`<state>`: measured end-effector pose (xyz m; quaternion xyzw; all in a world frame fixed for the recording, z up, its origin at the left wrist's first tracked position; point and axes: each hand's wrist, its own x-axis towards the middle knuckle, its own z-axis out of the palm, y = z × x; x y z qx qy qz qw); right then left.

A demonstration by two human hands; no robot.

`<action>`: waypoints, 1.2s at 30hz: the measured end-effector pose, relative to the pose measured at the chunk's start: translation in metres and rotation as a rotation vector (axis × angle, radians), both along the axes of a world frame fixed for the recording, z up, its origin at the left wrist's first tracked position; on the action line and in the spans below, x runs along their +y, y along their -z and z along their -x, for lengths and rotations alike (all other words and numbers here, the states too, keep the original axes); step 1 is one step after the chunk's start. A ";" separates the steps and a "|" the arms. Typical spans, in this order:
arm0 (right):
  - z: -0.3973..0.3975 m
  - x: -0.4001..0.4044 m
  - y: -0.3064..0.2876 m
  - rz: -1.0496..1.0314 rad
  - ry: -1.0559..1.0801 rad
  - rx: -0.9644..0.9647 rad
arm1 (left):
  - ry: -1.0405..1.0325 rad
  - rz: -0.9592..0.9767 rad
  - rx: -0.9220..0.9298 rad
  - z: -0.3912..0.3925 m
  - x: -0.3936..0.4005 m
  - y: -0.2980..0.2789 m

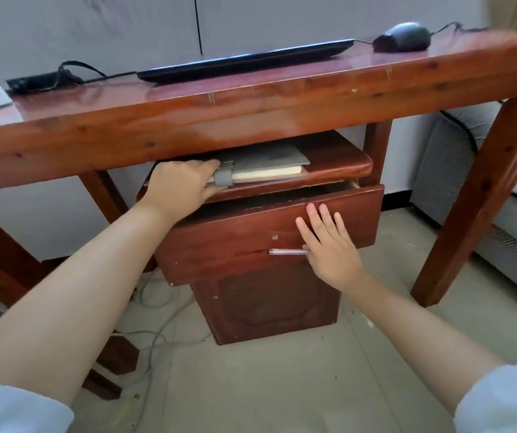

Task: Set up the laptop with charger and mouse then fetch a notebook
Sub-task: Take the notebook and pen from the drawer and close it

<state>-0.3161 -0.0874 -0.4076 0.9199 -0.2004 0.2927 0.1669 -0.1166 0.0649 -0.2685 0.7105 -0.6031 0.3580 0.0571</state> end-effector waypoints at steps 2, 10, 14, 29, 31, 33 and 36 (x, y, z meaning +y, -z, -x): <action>-0.004 -0.008 -0.002 -0.016 0.001 0.007 | -0.025 0.005 0.028 0.000 0.000 -0.002; -0.004 -0.001 0.023 -0.022 0.019 0.085 | -0.018 0.029 -0.010 0.004 -0.003 -0.004; -0.010 0.009 0.038 0.022 -0.052 0.186 | -0.002 0.008 -0.037 0.007 0.001 -0.001; -0.063 -0.009 -0.013 -0.419 0.032 0.466 | -0.296 -0.259 -0.013 0.012 -0.013 -0.014; -0.066 -0.010 -0.015 -0.465 -0.001 0.465 | -0.282 -0.254 -0.001 0.011 -0.014 -0.012; -0.061 -0.013 -0.020 -0.505 -0.059 0.487 | -0.223 -0.196 0.005 0.008 -0.014 -0.005; -0.045 -0.018 -0.018 -0.817 -0.197 0.237 | -0.081 -0.135 -0.050 0.012 -0.010 0.007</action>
